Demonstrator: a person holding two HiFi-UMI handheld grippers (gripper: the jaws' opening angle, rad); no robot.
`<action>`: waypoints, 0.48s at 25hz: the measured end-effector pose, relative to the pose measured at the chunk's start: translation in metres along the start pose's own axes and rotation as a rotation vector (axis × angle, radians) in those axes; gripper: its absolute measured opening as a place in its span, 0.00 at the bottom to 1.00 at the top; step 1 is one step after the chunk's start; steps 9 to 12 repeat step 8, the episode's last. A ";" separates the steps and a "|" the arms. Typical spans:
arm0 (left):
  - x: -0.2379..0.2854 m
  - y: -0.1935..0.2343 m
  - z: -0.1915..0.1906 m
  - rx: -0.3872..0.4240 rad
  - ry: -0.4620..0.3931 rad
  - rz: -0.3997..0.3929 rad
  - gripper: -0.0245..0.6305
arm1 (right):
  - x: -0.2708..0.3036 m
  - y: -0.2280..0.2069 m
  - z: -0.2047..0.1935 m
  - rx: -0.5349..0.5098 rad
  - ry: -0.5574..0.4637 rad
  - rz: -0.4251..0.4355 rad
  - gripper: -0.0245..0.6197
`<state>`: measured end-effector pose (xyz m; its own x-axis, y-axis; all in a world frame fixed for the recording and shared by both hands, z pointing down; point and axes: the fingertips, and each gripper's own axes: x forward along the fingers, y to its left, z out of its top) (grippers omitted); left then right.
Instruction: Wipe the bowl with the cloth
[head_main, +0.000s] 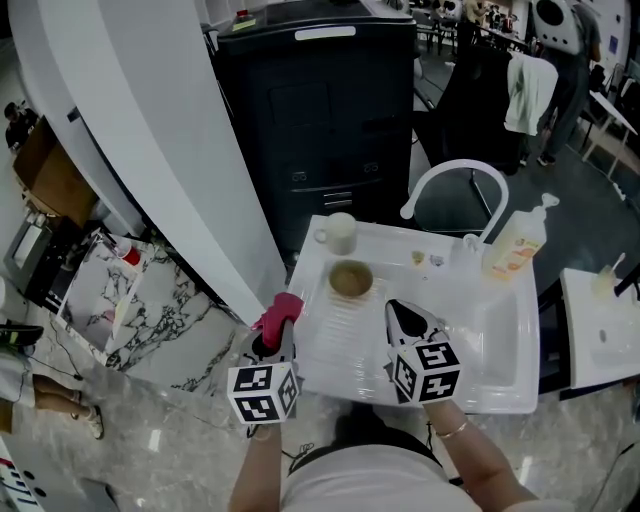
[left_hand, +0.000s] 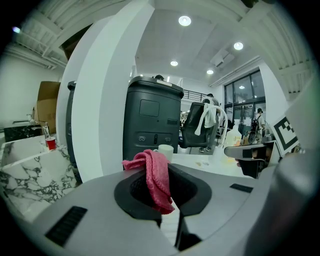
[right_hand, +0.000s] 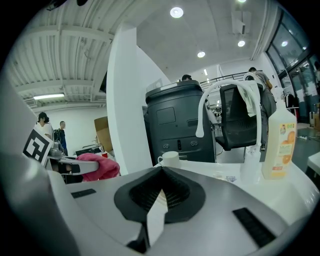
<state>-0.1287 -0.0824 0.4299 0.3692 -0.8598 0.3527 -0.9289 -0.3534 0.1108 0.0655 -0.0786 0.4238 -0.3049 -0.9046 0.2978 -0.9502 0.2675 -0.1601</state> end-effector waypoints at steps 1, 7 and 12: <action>-0.001 0.000 0.000 0.000 -0.001 0.001 0.11 | 0.000 0.000 0.000 0.000 0.000 0.000 0.04; -0.001 -0.002 0.002 0.002 -0.004 0.006 0.11 | -0.001 -0.002 -0.002 0.003 0.010 0.003 0.05; -0.001 -0.003 0.002 0.002 -0.004 0.006 0.11 | -0.001 -0.003 -0.002 0.004 0.012 0.003 0.05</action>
